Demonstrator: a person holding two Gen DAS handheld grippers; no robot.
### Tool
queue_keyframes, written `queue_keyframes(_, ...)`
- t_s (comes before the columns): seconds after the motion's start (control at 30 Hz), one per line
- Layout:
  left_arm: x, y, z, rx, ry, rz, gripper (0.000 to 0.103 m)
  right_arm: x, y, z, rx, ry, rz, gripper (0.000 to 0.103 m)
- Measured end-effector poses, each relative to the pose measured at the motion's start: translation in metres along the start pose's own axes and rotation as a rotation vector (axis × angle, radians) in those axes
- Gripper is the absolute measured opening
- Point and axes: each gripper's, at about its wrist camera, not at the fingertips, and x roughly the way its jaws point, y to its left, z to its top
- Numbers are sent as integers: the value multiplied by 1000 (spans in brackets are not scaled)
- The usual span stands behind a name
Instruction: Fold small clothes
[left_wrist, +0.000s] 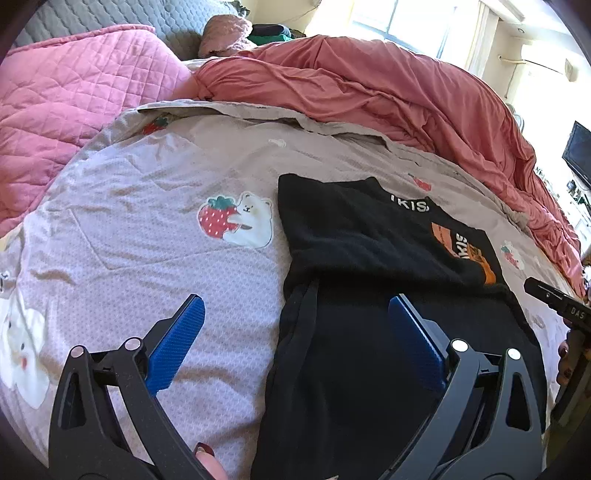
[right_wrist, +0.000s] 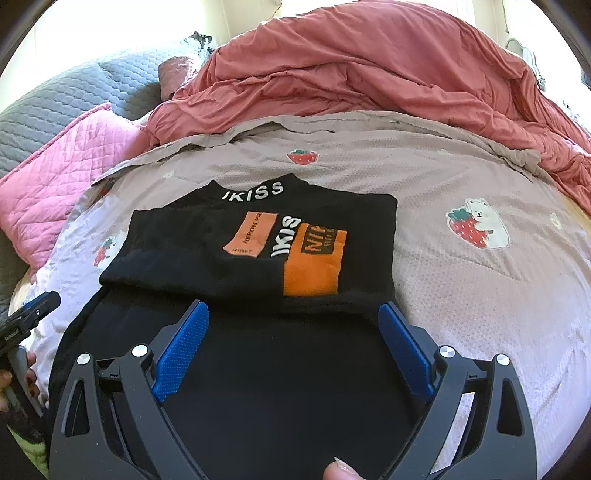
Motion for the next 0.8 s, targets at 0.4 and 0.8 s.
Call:
queue_keyframes(0.4,-11,8,-19,-15,86,6,93,-13,-5,-21,-3,28,-3,92)
queue_keyframes(0.8,-24,5,-42,1,170,-8,93,-28,-20,-46,12,55,-15,92)
